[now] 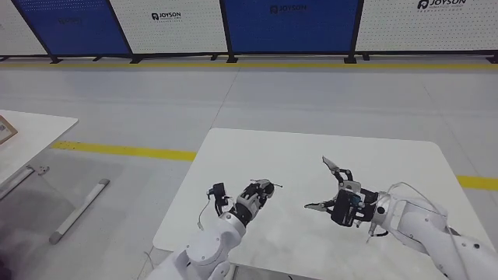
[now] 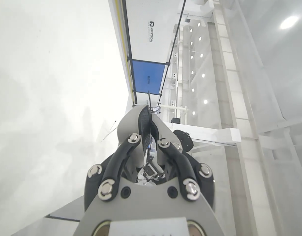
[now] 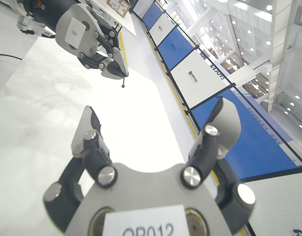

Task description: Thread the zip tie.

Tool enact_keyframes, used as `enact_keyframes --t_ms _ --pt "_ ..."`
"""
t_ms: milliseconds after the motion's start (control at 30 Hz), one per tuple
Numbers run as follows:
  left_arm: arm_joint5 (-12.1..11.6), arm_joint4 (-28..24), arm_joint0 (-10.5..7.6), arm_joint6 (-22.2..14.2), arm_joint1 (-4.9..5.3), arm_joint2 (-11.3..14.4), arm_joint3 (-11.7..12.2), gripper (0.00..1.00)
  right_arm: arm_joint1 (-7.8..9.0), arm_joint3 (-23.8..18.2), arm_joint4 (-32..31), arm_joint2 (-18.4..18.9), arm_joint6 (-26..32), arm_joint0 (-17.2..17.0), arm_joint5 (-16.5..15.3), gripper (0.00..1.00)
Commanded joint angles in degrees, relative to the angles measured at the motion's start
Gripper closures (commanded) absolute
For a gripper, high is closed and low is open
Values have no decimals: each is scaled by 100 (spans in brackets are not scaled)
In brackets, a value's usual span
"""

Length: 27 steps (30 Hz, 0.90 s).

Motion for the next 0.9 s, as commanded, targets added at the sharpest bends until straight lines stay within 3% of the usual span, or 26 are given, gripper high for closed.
enact_keyframes --t_ms 0,167,300,400,867 --pt "-187 363 -26 62 -14 61 111 100 -18 34 463 -58 -71 -92 0 0" --pt "-490 1357 -33 29 -13 170 302 100 -12 222 2164 -515 -170 98 0 0" --pt "-611 1772 11 -168 -3 178 364 100 72 213 3328 -1013 -197 444 0 0" --pt "-639 1795 48 -200 -9 132 364 100 134 84 4569 -1482 13 671 0 0" --pt "-611 1724 45 -170 -17 109 352 100 134 84 4569 -1482 13 671 0 0"
